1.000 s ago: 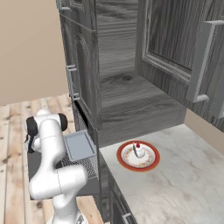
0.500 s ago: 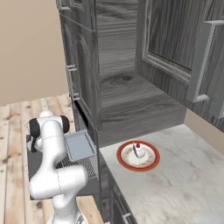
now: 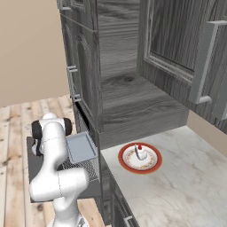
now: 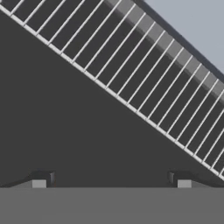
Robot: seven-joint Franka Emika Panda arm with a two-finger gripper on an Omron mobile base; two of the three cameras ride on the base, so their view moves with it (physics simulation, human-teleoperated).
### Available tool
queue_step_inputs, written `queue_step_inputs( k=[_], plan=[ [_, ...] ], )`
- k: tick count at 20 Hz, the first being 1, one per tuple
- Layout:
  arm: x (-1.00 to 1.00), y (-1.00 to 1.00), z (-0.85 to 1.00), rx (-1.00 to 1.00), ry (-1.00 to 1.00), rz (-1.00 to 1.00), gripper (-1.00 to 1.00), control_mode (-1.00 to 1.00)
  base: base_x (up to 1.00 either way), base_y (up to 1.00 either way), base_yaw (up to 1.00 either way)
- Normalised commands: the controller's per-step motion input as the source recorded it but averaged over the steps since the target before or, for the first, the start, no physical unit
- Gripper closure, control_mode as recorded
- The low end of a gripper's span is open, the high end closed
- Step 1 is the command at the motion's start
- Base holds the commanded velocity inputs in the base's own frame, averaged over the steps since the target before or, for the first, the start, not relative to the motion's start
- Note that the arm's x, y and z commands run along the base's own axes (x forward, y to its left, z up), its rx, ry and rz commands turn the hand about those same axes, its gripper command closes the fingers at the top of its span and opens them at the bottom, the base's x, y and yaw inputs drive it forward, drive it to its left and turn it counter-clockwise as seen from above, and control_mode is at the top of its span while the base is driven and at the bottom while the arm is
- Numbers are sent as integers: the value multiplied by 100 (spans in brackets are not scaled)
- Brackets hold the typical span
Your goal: Take the baked cake out of the oven and place it on the plate for cooling. Then close the oven door.
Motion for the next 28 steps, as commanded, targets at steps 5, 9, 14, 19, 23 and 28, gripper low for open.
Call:
queue_step_inputs(
  k=[5, 9, 14, 19, 23, 28],
  plan=[
    [10, -28, -15, -3, 0, 0, -100, -100, 0, 0, 0],
    [13, -25, -14, -3, 0, 0, -100, -100, 0, 0, 0],
    [15, -24, -13, -3, 0, 0, -100, -100, 0, 0, 0],
    [12, -23, -13, -3, 0, 0, -100, -100, 0, 0, 0],
    [8, -21, -14, -3, 0, 0, -100, -100, 0, 0, 0],
    [0, -6, -19, -1, 0, 0, -100, -100, 0, 0, 0]
  ],
)
